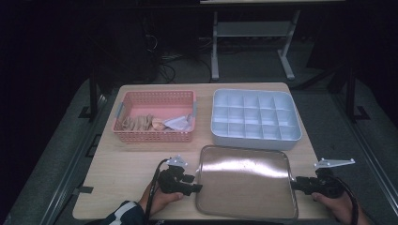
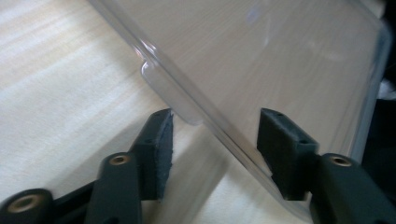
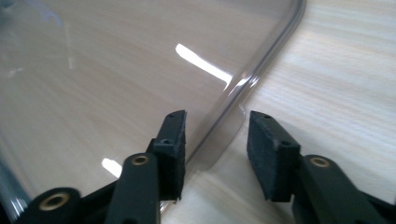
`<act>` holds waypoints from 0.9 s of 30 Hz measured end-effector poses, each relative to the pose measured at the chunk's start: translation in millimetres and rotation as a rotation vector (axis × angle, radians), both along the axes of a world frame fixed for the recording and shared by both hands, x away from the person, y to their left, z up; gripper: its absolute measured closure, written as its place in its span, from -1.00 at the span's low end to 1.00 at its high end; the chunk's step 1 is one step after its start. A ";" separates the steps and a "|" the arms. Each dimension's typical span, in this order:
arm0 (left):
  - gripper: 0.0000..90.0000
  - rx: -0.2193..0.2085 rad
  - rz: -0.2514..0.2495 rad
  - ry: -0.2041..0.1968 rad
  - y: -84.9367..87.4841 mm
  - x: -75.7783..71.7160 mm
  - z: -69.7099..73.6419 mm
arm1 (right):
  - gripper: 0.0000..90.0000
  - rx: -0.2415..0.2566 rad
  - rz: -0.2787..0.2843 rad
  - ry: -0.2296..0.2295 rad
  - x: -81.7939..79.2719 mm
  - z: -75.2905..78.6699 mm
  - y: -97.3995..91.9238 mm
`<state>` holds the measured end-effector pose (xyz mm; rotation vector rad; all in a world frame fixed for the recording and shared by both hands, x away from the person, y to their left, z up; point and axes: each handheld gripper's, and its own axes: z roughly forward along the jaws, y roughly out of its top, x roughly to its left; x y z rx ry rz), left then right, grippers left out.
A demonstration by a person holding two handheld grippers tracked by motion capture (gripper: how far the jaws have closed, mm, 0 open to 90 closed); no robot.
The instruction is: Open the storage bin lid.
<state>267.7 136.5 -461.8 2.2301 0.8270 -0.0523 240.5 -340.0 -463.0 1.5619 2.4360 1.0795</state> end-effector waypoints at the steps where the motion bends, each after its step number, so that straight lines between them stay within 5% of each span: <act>1: 0.07 0.002 -0.006 -0.006 -0.7 -1.1 0.2 | 0.24 -0.015 -0.007 -0.012 -0.3 0.1 0.4; 6: 0.18 -0.014 -0.026 0.005 -0.9 -2.5 -1.1 | 0.24 -0.051 -0.002 -0.025 -0.2 1.3 3.8; 9: 0.27 -0.017 -0.055 -0.022 -8.1 -4.6 -2.8 | 0.27 -0.068 0.007 -0.034 0.8 1.9 7.9; 27: 0.38 -0.060 -0.047 -0.048 -30.7 5.6 -8.1 | 0.48 -0.114 -0.079 -0.089 23.9 2.4 -5.0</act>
